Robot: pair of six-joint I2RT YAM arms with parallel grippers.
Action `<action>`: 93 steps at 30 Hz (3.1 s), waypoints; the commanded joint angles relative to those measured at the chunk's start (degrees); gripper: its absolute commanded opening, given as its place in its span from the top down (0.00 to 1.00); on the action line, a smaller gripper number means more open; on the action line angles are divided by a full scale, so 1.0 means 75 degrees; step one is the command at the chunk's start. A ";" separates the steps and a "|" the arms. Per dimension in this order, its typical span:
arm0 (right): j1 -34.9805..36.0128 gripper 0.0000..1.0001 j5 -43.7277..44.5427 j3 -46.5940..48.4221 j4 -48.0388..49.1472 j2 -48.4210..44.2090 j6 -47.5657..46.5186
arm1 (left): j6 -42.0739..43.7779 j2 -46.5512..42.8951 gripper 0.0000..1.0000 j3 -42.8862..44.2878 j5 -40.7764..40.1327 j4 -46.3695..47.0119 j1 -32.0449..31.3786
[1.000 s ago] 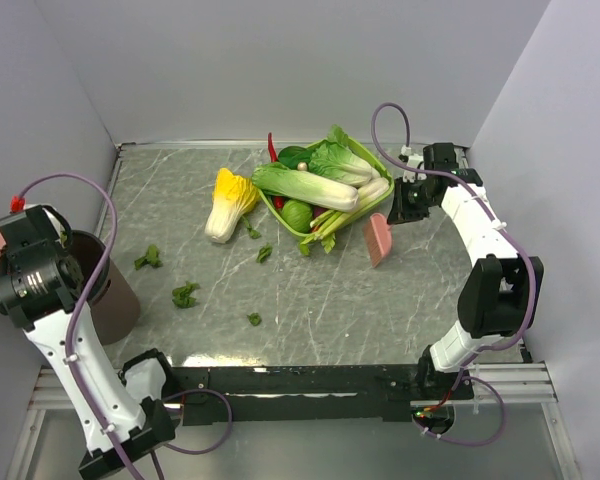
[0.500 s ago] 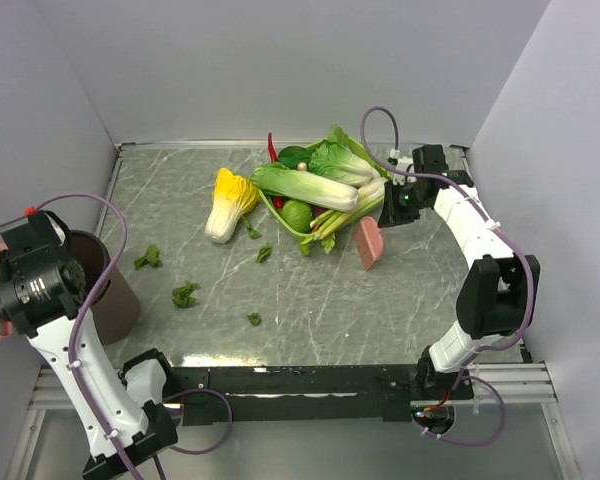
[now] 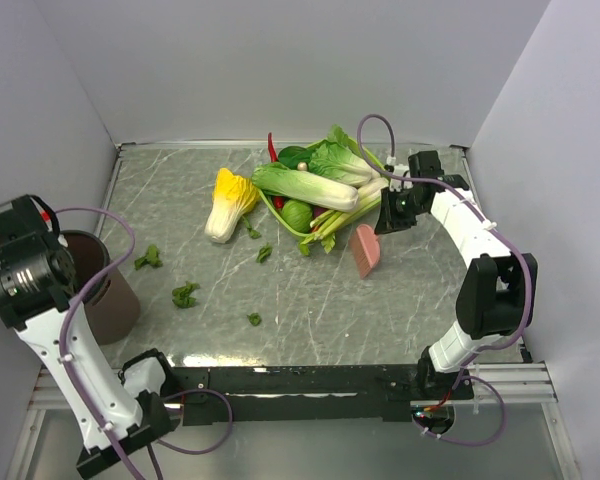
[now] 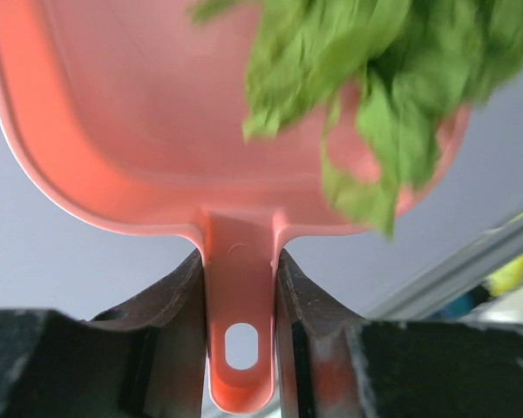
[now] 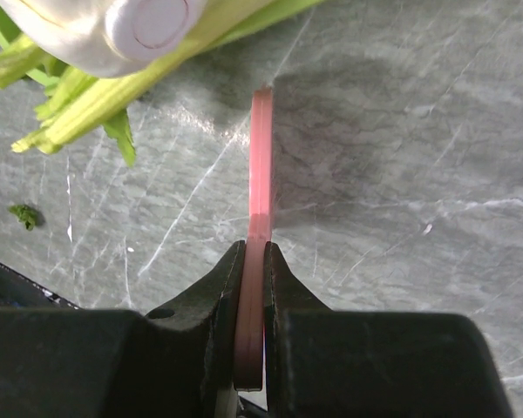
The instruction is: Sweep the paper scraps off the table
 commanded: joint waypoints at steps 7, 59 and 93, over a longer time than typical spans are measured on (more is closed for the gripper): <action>0.0117 1.00 -0.0200 -0.0213 0.0153 -0.0314 0.0118 | 0.4969 -0.0550 0.99 -0.0663 -0.0320 0.1221 0.0049; 0.5437 1.00 -0.0692 0.0396 0.4217 -0.0317 -0.9150 | -0.9423 0.1955 0.99 0.2182 0.9607 0.3242 -0.0818; 0.5261 1.00 -0.2180 0.1683 0.3514 -0.0093 -0.5443 | -0.9165 0.1733 0.99 0.1854 0.9524 0.3266 -0.0818</action>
